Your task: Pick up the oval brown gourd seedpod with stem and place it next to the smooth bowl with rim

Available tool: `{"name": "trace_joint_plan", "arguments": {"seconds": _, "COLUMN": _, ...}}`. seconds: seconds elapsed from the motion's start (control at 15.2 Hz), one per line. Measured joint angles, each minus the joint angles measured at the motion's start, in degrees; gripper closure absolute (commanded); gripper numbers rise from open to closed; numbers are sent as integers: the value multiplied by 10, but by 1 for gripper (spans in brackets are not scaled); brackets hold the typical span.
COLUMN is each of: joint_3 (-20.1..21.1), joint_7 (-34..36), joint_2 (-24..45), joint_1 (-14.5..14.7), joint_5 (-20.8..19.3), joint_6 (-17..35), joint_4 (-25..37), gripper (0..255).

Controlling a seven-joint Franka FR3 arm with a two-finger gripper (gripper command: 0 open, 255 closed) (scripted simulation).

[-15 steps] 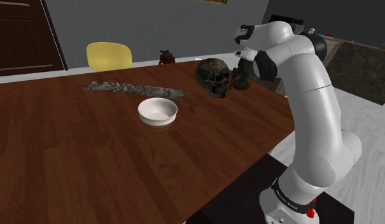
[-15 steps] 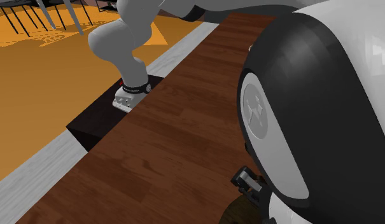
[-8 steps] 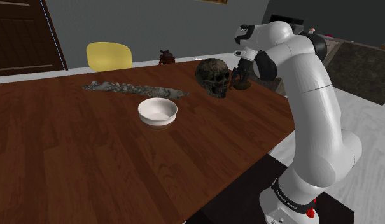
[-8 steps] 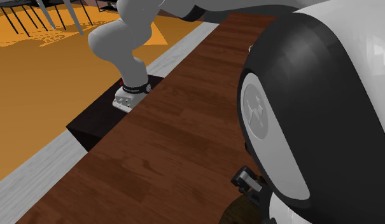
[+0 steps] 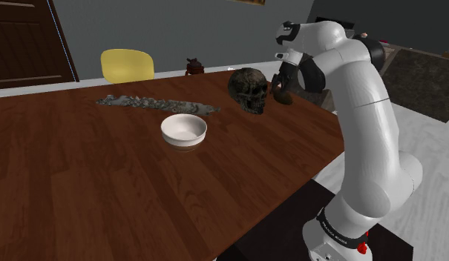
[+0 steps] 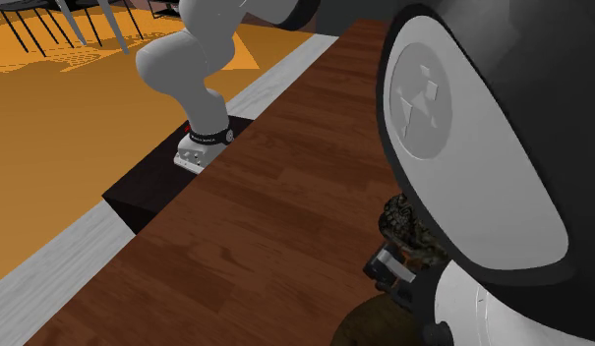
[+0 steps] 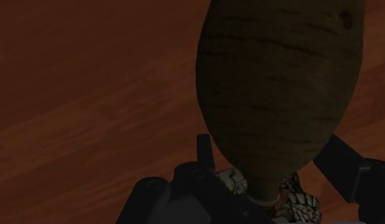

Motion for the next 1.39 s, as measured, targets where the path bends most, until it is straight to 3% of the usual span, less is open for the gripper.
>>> {"name": "trace_joint_plan", "arguments": {"seconds": 0.92, "joint_3": 6, "joint_7": 40, "joint_2": -2, "joint_1": -49, "joint_5": 3, "joint_6": -103, "joint_4": 126, "gripper": 255}}
{"name": "trace_joint_plan", "arguments": {"seconds": 1.39, "joint_3": 26, "joint_7": 77, "joint_2": 26, "joint_1": -109, "joint_5": 26, "joint_6": -175, "joint_4": 253, "gripper": 255}}
